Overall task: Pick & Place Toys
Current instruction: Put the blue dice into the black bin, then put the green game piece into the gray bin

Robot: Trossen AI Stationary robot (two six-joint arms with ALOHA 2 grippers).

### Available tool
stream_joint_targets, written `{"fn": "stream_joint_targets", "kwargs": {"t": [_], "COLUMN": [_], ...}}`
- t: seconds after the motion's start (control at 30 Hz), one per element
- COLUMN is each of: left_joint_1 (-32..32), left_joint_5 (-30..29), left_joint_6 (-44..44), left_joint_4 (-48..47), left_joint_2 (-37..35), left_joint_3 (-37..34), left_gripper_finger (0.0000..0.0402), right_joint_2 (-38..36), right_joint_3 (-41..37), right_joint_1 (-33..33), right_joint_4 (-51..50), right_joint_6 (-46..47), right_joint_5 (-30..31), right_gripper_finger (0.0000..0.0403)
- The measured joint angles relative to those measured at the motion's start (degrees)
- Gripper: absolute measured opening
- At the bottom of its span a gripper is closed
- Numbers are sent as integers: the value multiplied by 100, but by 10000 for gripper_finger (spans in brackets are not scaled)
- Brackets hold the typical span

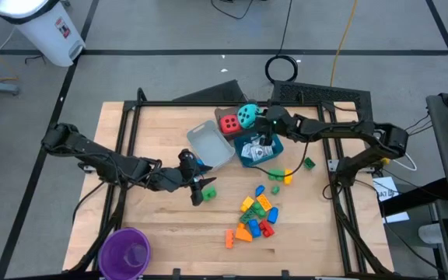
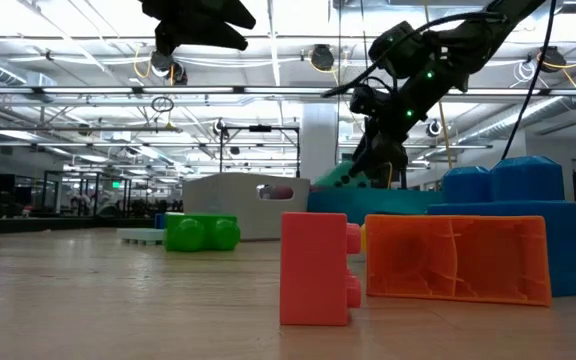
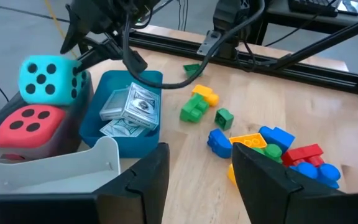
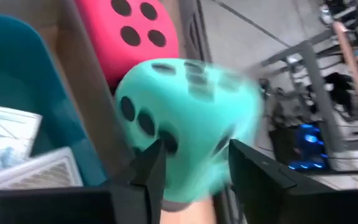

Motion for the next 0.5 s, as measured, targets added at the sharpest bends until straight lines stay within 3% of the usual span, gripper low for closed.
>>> {"fn": "stream_joint_targets", "kwargs": {"t": [0.27,0.5], "left_joint_1": [0,15], "left_joint_5": [3,0], "left_joint_6": [-153,-164], "left_joint_4": [5,10], "left_joint_2": [0,0], "left_joint_3": [0,0], "left_gripper_finger": [200,208], "right_joint_2": [-19,-530], "right_joint_3": [0,0], "right_joint_1": [369,1137], "right_joint_4": [-53,-483], "right_joint_6": [488,1423], "right_joint_5": [1145,1290], "right_gripper_finger": [173,169]}}
